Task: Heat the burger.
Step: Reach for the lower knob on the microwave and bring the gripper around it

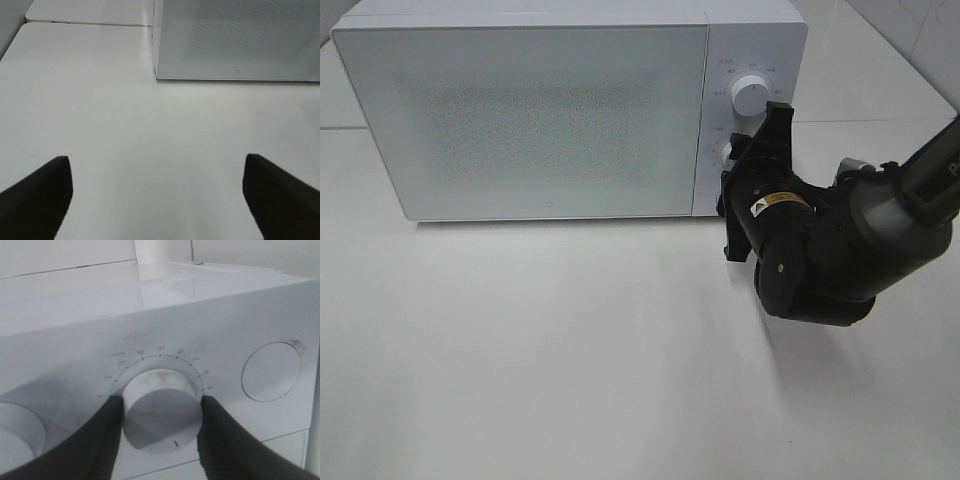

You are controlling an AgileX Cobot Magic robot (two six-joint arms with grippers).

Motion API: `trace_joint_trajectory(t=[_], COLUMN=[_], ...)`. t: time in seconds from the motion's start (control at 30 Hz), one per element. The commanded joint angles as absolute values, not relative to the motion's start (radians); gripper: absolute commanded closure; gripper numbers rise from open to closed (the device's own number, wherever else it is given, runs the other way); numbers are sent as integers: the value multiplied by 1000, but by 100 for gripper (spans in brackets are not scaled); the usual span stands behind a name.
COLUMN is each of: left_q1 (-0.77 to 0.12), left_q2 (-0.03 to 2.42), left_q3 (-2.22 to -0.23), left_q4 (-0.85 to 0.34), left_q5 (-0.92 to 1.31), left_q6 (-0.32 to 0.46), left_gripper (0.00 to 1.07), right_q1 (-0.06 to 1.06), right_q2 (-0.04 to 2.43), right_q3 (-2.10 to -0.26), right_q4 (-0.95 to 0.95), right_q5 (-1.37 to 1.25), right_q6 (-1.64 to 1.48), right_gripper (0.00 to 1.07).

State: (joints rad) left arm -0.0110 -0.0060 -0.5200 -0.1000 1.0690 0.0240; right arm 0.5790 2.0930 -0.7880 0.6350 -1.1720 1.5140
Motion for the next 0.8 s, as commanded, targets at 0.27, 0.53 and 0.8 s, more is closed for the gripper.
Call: trace_joint_trajectory(t=[0.27,0.53,0.8], left_q1=[-7,-7,-7], left_q2=[-21,-21,-21], left_q3=[-518,-518,-518], left_q4=[-100,-100,-100], left_q5=[1070,1070,1070], left_q6=[21,21,21], left_gripper=[22,22,22], right_q1=[571,571,574], right_q2=[2083,2083,2083], right_q3=[-833,-833,-831], right_q4=[626,662,677], right_q5=[-1401,-1401,-1401], right_q6=[1436,1430,1428], right_gripper=[96,74,43])
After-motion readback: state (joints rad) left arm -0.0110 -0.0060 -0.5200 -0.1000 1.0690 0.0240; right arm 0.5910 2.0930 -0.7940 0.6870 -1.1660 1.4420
